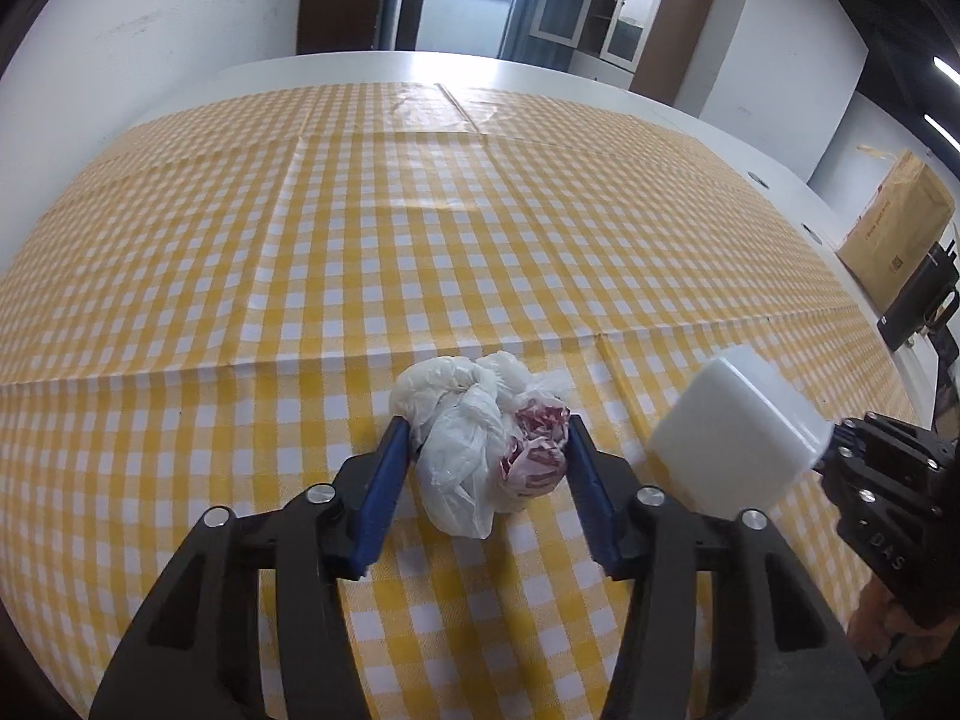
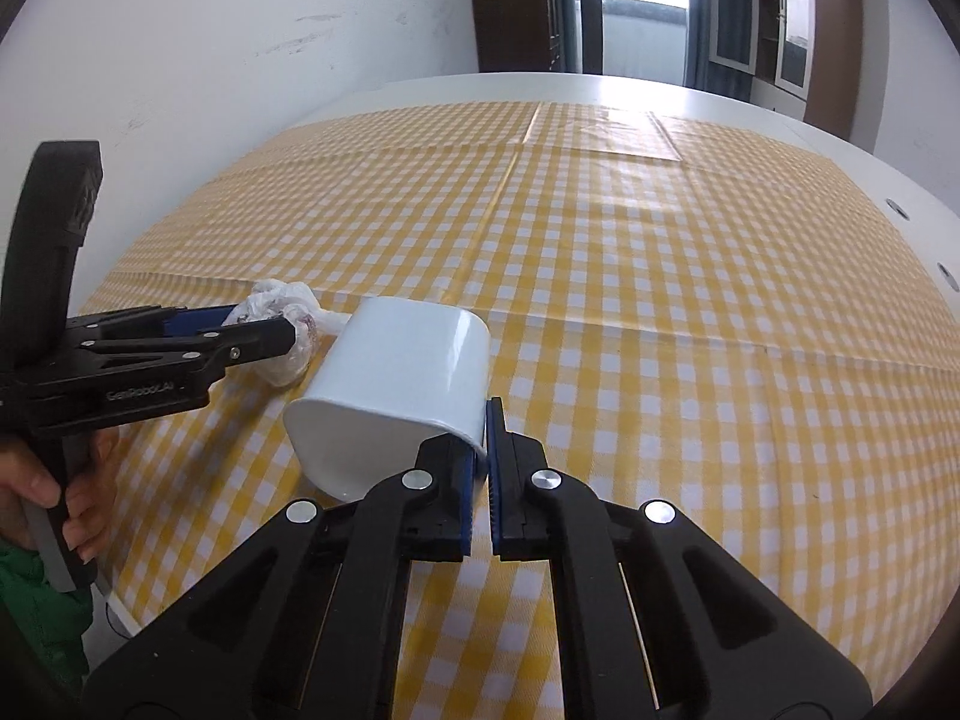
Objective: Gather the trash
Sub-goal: 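Grasp the white-red plastic bag ball with the left tool while the right tool grasps the white box, then lift both held items off the table and carry them down over the wastebasket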
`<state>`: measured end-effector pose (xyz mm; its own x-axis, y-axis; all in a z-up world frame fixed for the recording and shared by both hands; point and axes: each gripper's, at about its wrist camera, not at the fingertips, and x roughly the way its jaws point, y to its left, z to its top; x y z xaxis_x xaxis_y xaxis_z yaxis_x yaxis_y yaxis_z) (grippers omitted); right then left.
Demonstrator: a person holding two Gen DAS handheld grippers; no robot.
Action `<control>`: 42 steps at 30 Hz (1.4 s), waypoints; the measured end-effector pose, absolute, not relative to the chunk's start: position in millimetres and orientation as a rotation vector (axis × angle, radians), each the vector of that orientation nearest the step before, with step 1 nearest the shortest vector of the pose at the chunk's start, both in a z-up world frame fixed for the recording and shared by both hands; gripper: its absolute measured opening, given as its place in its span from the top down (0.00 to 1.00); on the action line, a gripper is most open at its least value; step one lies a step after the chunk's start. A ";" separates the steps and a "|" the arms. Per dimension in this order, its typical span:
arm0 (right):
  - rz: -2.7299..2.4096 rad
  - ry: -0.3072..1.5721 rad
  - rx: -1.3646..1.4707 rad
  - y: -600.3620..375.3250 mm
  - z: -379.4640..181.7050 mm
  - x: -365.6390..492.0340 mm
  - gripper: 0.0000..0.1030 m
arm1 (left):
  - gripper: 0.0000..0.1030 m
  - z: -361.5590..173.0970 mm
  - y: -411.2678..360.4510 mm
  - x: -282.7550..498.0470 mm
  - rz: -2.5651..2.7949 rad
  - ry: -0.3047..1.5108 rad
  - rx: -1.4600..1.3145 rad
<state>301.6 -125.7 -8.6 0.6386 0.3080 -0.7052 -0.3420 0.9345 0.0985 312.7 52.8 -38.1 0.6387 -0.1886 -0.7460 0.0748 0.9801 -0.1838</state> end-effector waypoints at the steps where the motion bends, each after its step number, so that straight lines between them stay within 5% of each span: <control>1: 0.384 0.793 -0.036 -128.2 -6.4 296.4 0.97 | 0.55 -37.4 52.3 309.7 -0.154 0.858 -0.139; 15: 0.459 0.698 -0.041 -122.3 11.0 216.0 0.97 | 0.57 -10.7 65.3 183.6 -0.208 0.648 -0.241; 42: 0.534 0.675 -0.035 -146.8 -25.8 60.6 0.97 | 0.57 -40.9 41.5 23.9 -0.240 0.631 -0.213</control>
